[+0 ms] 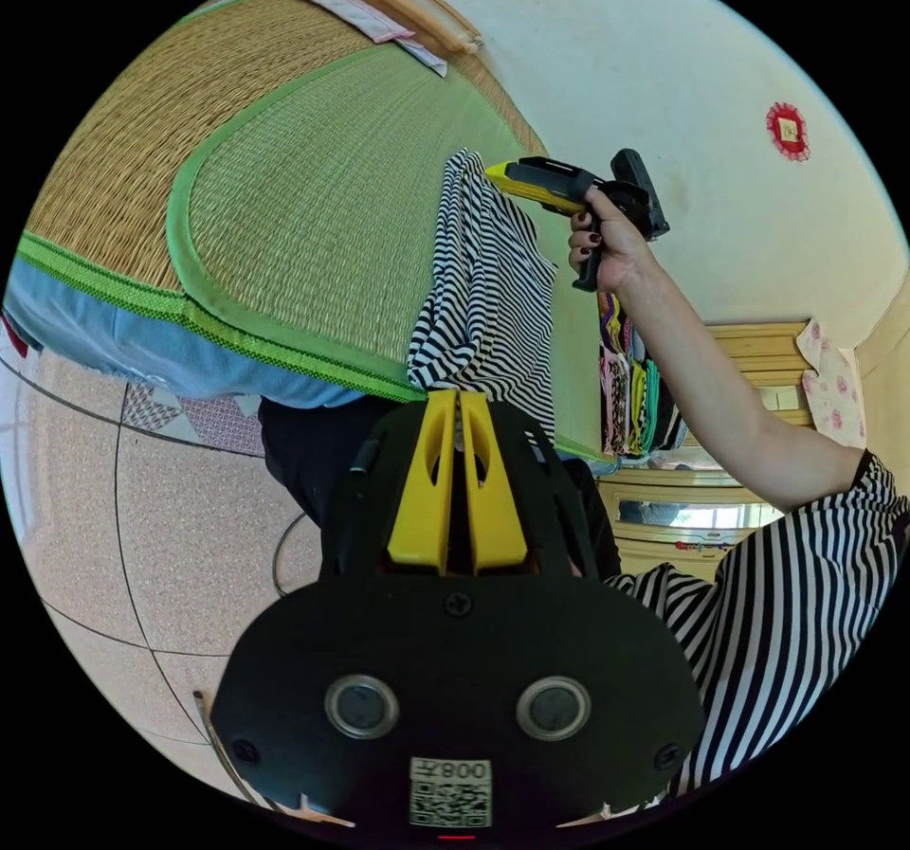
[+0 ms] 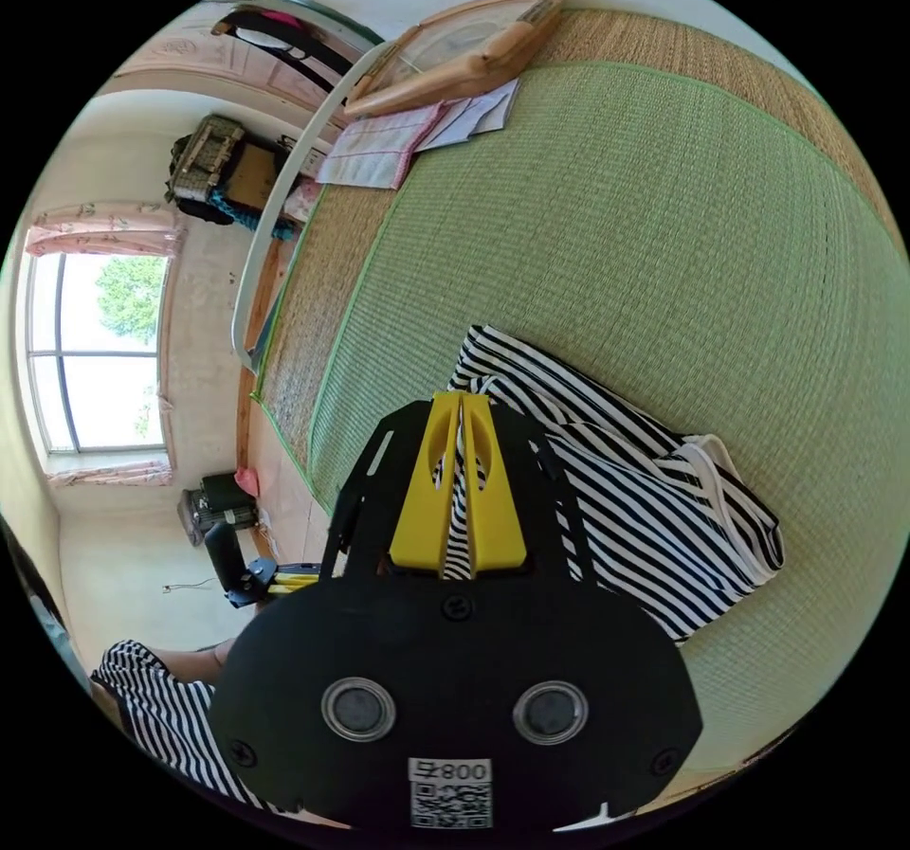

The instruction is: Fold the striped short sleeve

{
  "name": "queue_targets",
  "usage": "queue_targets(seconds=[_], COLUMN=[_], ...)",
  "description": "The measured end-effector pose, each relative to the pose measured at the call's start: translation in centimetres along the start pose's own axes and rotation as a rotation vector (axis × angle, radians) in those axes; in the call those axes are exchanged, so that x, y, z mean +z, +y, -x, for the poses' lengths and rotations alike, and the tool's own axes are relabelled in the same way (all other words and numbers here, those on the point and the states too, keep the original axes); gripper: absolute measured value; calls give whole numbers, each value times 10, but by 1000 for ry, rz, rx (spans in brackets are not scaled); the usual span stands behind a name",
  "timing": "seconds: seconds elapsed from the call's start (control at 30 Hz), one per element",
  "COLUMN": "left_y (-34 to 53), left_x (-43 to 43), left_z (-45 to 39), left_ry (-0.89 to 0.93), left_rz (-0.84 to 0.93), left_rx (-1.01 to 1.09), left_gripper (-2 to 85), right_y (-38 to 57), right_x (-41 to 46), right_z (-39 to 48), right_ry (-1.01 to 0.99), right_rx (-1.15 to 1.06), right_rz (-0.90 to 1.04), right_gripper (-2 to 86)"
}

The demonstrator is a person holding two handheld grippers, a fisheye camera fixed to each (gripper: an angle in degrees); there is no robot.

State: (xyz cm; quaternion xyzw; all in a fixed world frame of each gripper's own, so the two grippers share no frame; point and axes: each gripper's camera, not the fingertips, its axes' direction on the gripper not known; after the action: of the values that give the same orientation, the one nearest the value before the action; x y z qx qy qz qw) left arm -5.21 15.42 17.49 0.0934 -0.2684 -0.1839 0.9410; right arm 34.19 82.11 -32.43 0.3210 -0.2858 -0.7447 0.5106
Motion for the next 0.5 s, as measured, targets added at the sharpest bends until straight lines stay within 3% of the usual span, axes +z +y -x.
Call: queue_targets(seconds=[0.33, 0.5], left_y=[-10, -25], left_x=[-34, -23], left_z=[-36, -51], left_ry=[-79, -225], left_rz=[-65, 42], left_rx=[95, 153], left_gripper=[25, 18], right_y=[102, 161], right_x=[-4, 31], right_z=[-1, 5], right_ry=[-8, 3], right_rx=[-56, -83], right_rz=[29, 130], right_gripper=[2, 2])
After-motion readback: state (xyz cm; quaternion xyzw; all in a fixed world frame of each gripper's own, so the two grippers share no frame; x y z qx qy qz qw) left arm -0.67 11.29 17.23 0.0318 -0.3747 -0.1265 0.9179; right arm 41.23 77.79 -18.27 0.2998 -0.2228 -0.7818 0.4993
